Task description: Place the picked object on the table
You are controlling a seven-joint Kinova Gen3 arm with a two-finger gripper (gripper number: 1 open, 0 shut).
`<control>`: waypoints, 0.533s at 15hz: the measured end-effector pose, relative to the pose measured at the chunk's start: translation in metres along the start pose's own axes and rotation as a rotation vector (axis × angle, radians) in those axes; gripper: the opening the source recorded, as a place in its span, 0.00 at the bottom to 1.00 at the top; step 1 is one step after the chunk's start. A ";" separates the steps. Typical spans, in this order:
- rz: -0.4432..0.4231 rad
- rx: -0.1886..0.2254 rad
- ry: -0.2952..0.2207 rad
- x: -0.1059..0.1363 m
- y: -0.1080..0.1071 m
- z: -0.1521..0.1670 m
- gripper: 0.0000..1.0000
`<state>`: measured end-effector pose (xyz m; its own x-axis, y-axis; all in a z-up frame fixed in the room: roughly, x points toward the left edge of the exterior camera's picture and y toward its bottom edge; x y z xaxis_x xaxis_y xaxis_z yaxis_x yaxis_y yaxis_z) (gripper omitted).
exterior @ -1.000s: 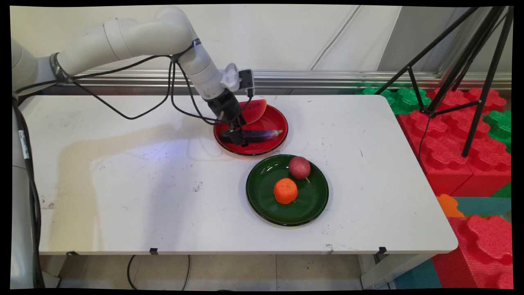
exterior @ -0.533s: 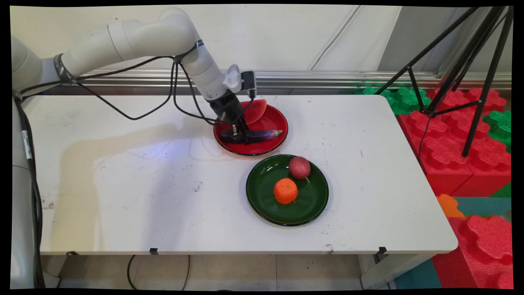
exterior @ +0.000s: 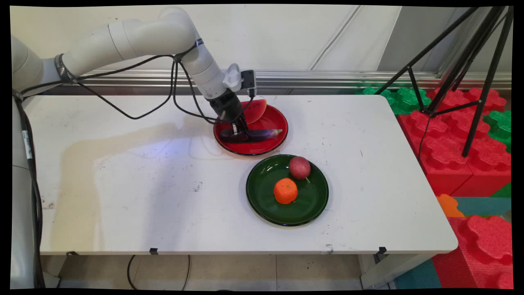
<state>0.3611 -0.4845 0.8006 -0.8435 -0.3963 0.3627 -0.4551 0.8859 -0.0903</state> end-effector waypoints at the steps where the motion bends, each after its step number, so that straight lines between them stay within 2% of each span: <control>1: -0.001 0.001 0.002 0.000 0.000 -0.001 0.00; 8: -0.022 0.025 0.045 0.001 -0.001 -0.023 0.00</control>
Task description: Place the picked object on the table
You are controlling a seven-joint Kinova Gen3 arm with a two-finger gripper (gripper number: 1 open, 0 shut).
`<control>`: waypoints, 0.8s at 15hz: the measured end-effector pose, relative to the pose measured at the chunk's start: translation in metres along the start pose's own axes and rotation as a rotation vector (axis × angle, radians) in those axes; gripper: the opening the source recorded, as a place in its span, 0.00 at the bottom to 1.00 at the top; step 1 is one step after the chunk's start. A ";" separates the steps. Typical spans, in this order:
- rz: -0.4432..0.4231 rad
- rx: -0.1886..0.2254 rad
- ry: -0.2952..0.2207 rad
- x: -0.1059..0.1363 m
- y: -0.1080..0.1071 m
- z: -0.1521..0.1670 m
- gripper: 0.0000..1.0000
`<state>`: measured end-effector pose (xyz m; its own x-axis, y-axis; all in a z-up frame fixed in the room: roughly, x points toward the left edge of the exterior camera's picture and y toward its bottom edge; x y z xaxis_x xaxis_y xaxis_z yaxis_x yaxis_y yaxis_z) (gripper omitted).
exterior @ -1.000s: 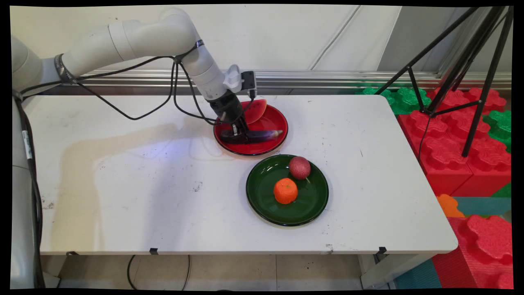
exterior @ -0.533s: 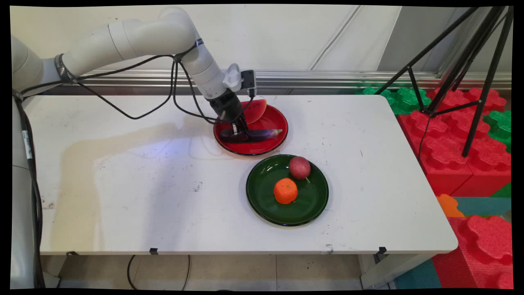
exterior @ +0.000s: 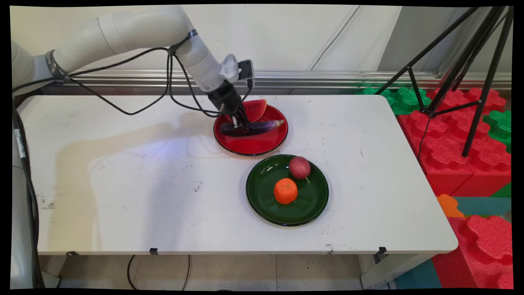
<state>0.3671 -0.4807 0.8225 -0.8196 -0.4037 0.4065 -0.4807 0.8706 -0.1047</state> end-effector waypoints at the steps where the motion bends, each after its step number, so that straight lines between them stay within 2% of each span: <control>1: -0.007 0.005 0.010 0.001 0.000 -0.005 0.00; 12: -0.084 0.053 0.094 -0.008 0.015 -0.065 0.00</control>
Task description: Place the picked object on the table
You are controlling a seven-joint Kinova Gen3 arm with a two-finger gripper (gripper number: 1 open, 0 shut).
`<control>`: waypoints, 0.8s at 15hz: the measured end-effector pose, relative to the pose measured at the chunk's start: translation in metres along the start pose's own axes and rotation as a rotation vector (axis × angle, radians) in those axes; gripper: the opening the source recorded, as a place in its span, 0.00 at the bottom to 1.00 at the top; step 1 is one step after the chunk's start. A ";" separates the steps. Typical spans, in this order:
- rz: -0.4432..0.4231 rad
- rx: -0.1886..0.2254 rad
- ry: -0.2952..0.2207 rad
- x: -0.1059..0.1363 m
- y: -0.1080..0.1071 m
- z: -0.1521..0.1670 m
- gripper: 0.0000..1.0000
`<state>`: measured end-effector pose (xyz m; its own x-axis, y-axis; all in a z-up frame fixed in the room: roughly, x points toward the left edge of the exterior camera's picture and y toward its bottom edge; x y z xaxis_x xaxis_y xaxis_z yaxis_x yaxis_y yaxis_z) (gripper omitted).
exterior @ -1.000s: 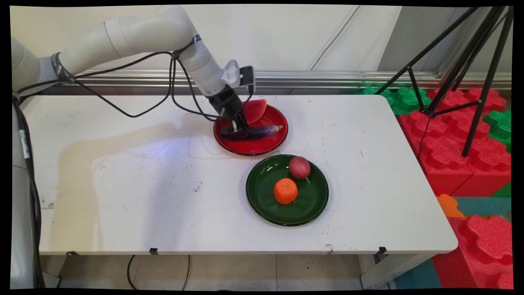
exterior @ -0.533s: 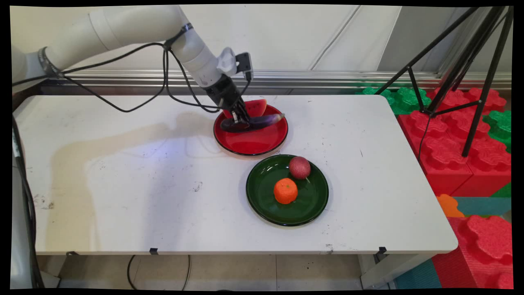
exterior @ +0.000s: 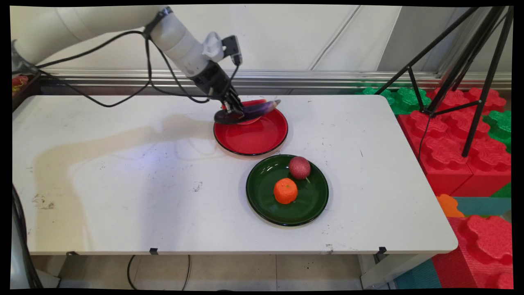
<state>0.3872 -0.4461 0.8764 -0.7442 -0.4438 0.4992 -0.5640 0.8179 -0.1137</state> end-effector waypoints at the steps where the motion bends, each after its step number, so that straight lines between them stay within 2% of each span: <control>1: -0.007 0.003 0.004 -0.002 0.001 -0.005 0.00; 6: -0.060 0.016 0.018 -0.021 0.012 -0.041 0.00; 12: -0.116 0.018 -0.012 -0.057 0.028 -0.072 0.00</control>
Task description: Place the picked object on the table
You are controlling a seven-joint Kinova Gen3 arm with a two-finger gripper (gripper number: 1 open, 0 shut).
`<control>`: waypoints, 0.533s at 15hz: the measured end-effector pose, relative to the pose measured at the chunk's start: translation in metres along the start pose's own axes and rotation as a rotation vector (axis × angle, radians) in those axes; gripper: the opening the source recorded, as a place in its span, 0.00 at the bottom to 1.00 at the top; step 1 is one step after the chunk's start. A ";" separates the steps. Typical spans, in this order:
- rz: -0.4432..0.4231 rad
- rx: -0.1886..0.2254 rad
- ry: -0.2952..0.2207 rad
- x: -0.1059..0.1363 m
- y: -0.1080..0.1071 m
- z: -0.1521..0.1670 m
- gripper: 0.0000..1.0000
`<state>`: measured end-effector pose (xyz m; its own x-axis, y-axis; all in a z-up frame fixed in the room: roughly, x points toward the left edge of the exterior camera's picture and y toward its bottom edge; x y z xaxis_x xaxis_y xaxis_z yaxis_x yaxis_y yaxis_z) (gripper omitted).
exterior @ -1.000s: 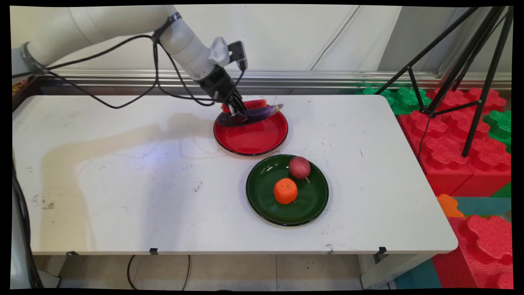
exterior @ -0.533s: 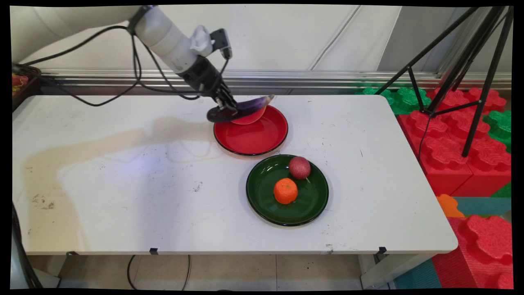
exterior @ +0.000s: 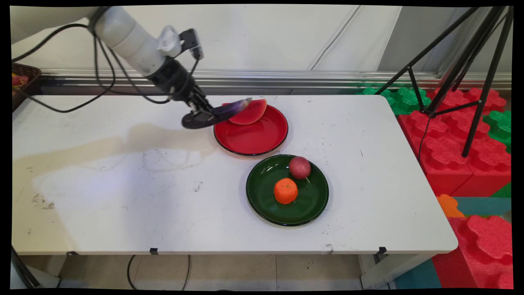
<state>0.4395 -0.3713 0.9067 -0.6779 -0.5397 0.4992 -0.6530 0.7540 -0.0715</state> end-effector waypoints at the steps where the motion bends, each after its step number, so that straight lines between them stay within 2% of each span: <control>1: -0.013 0.002 -0.007 -0.006 0.002 -0.004 0.00; 8: -0.120 0.024 -0.081 -0.057 0.013 -0.018 0.00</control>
<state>0.4758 -0.3241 0.8930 -0.6191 -0.6543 0.4343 -0.7378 0.6740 -0.0365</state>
